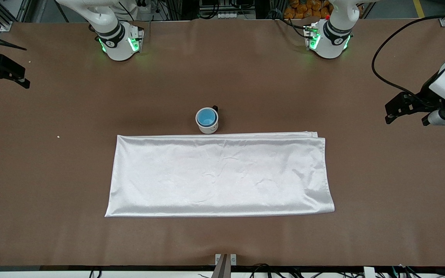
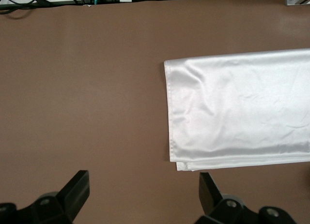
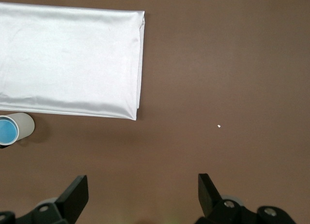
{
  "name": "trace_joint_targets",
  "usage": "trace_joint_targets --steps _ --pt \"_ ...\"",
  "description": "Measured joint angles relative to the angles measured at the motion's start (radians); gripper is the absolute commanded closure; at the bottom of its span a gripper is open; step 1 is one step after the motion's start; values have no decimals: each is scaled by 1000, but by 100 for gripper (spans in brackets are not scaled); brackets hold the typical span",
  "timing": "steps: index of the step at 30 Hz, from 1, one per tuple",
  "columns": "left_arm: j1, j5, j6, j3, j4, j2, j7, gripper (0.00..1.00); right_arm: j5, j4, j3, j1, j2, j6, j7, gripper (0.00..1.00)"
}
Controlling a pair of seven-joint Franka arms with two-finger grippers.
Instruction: Place blue cup into white mug on table
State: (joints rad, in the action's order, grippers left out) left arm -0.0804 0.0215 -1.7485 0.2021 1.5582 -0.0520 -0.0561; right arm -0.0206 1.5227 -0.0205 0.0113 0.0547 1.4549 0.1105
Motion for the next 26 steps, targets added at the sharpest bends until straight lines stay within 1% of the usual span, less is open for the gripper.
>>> trace_joint_targets --steps 17,26 --pt "0 0 -1 0 -1 -5 2 0 0 -10 -6 4 0 0 -1 0" --pt "-1 0 -1 0 -1 -6 36 0 0 -15 -7 4 1 0 -1 0"
